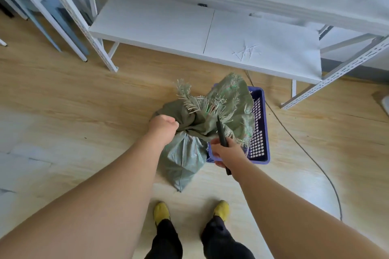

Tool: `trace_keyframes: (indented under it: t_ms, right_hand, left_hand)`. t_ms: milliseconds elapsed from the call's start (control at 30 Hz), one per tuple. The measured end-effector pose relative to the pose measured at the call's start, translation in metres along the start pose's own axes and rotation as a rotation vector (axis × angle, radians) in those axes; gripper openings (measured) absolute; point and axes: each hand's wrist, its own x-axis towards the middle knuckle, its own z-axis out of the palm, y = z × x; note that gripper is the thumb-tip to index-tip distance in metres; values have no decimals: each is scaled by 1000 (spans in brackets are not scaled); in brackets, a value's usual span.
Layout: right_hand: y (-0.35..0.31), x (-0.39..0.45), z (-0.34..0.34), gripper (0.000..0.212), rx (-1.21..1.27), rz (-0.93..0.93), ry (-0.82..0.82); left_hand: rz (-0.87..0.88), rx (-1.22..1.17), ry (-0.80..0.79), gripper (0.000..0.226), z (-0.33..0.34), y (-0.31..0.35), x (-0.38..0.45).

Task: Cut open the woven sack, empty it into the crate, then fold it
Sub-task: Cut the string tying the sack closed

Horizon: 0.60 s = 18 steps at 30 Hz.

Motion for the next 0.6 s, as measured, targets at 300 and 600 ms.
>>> trace_keyframes:
  t_ms: [300,600]
  right_hand:
    - [23,42,-11,24,-323,-185,-35]
    - [31,127,16,47,-581,-269,247]
  left_hand:
    - [108,383,-72,45,66,-21,28]
    - [211,637,-67,70,91,-49,108]
